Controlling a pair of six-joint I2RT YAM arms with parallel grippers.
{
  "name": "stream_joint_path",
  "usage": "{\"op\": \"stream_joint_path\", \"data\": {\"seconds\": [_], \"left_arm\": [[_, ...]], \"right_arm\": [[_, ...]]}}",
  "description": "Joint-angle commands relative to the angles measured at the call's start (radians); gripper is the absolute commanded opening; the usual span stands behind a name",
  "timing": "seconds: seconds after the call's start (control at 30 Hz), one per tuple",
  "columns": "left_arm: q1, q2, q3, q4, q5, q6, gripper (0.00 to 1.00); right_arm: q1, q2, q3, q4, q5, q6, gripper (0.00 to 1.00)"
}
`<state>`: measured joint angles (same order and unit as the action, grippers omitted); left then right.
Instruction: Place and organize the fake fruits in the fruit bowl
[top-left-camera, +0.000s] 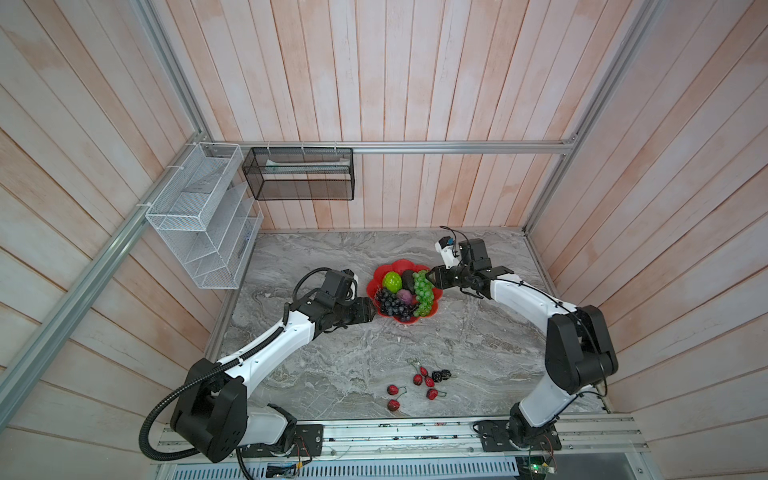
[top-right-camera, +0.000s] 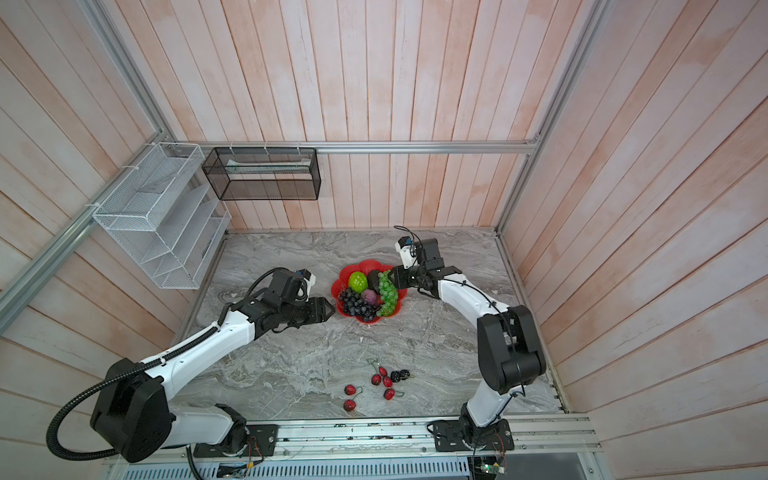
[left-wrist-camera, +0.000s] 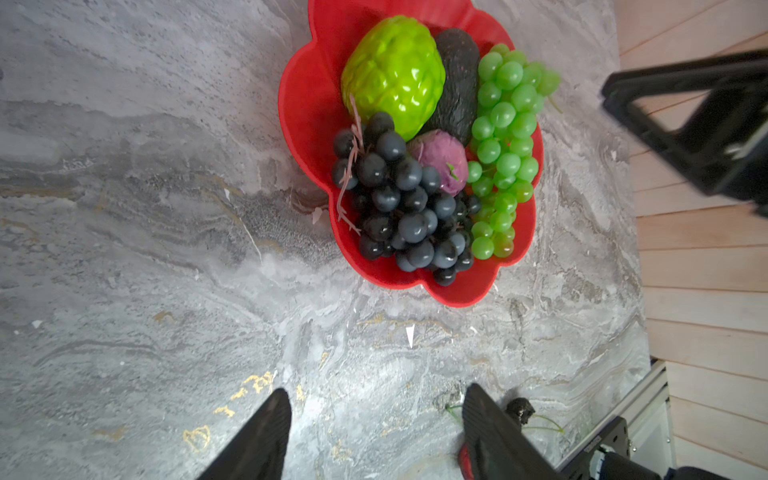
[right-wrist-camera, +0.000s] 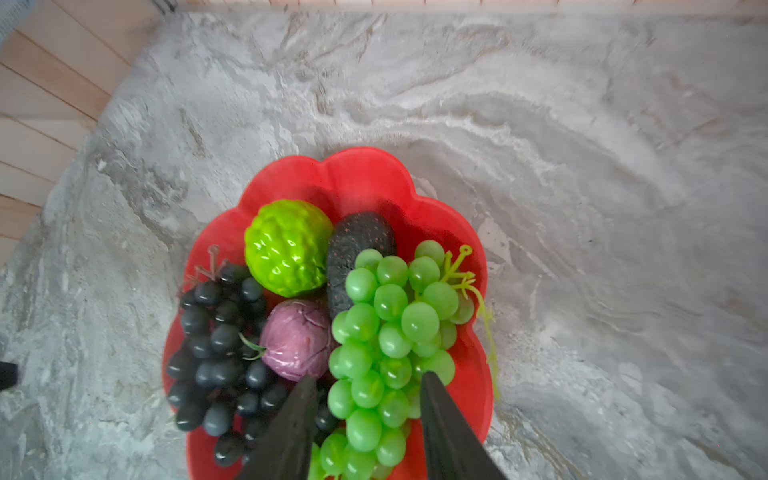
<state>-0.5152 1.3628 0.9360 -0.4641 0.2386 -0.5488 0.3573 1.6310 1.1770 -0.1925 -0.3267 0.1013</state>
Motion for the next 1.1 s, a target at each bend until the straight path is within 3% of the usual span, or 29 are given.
{"op": "stream_joint_path", "data": {"seconds": [0.0,0.17,0.57,1.07], "left_arm": [[-0.016,-0.016,-0.018,-0.055,0.018,0.033,0.69],[-0.031,-0.009,-0.032,-0.041,0.016,0.013,0.69],[-0.036,0.031,-0.039,0.036,0.008,-0.010,0.69],[-0.036,0.073,-0.037,0.067,0.016,-0.002,0.69]], "right_arm": [[0.027,-0.114,-0.014,-0.051,0.077,0.008,0.57],[0.004,-0.152,-0.099,0.029,0.141,0.026,0.57],[-0.028,0.171,0.076,0.022,0.141,-0.006,0.26],[-0.006,0.269,0.117,0.048,0.071,-0.013,0.25]]}}
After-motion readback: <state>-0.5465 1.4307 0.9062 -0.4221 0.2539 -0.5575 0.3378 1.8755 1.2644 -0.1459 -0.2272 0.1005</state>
